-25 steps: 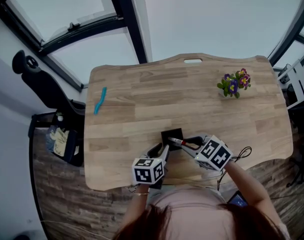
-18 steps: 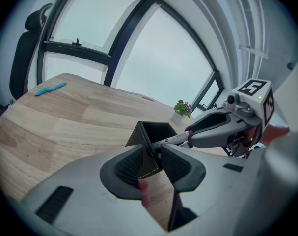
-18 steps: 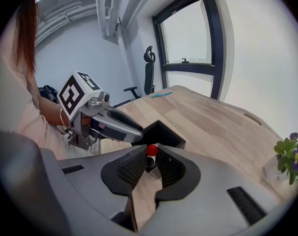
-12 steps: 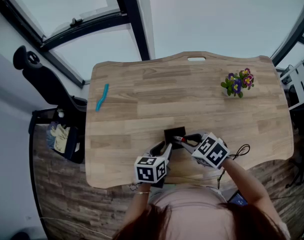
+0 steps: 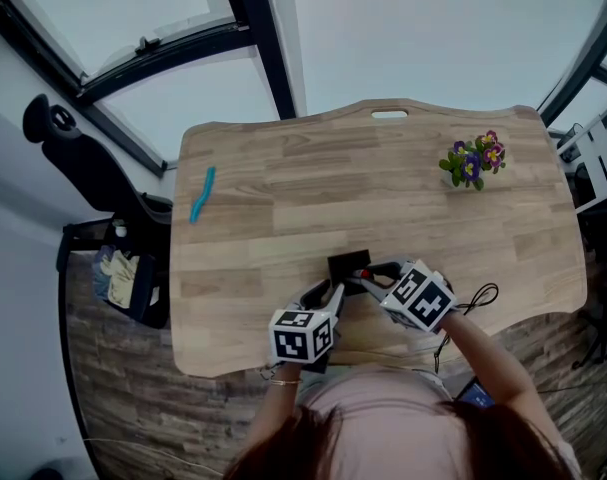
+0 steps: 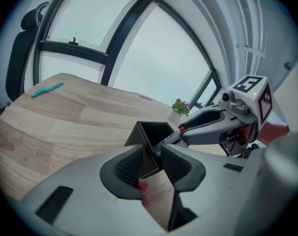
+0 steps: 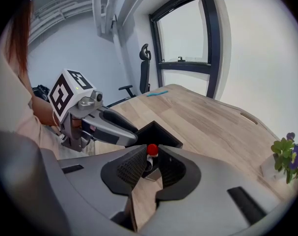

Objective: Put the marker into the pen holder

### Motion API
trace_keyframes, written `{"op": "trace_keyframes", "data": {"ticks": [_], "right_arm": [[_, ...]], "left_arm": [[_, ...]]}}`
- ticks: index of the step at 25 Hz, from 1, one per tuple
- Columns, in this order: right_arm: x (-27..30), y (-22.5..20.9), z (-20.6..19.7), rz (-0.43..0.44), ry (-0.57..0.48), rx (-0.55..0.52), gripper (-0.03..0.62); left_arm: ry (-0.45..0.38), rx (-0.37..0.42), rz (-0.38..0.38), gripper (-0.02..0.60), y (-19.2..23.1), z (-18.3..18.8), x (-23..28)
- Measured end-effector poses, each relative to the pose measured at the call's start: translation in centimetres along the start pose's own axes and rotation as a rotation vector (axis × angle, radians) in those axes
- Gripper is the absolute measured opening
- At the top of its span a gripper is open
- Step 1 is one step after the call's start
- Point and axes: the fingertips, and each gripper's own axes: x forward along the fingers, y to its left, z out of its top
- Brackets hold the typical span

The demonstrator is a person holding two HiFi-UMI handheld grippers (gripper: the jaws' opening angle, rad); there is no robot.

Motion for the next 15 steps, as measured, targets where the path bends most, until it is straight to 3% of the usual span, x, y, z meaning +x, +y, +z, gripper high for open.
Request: {"op": "trace_keyframes", "data": {"ticks": [15], "right_arm": [[-0.48,-0.11,0.12,-0.059,-0.03,0.065,0.095]], "left_arm": [[0.026,0.068,-0.04,0.101,-0.41,0.71,-0.37]]}}
